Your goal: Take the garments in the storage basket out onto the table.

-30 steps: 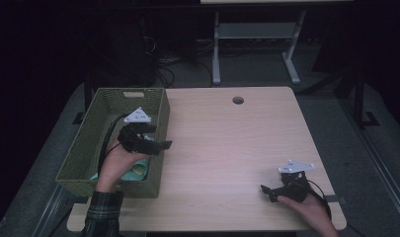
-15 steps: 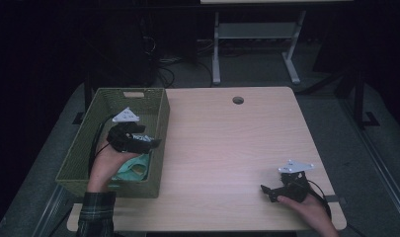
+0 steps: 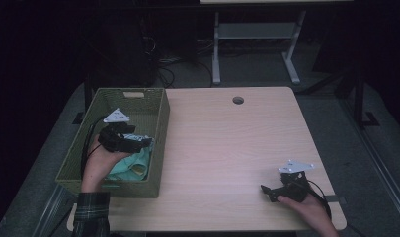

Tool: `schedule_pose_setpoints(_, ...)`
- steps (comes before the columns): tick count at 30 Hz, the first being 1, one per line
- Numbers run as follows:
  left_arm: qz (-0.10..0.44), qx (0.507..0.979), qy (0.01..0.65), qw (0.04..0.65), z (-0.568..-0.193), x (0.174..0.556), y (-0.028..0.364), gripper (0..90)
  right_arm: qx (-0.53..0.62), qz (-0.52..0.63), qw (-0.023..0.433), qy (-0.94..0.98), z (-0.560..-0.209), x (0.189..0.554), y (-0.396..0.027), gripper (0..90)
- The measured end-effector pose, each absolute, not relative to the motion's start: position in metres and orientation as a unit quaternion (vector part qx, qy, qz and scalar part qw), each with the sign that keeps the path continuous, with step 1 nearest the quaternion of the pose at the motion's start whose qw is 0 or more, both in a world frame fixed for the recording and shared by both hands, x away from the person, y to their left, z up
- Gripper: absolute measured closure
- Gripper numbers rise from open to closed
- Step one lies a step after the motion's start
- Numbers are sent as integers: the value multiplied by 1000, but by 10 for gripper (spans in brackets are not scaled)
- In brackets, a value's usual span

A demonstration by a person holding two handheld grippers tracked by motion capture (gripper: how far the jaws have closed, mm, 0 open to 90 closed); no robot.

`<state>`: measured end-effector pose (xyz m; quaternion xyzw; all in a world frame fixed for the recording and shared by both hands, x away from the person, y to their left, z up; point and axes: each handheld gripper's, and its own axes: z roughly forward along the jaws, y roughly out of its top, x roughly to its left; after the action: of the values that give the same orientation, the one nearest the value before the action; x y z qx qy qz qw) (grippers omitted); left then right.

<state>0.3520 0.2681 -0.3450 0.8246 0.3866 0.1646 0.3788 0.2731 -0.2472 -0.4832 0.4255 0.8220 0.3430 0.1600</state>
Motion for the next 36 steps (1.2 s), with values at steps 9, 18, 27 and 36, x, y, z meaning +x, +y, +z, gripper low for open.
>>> schedule_pose_setpoints(9,162,826,390,374,-356,357,274,169,426,343,160,822,-483,273,-247,0)
schedule_pose_setpoints(18,162,827,404,356,-370,361,281,168,426,343,160,822,-483,273,-247,0)
schedule_pose_setpoints(27,146,828,423,338,-385,366,285,168,426,343,160,822,-483,273,-247,0)
schedule_pose_setpoints(36,125,836,432,315,-399,370,285,169,426,343,160,822,-483,273,-247,0)
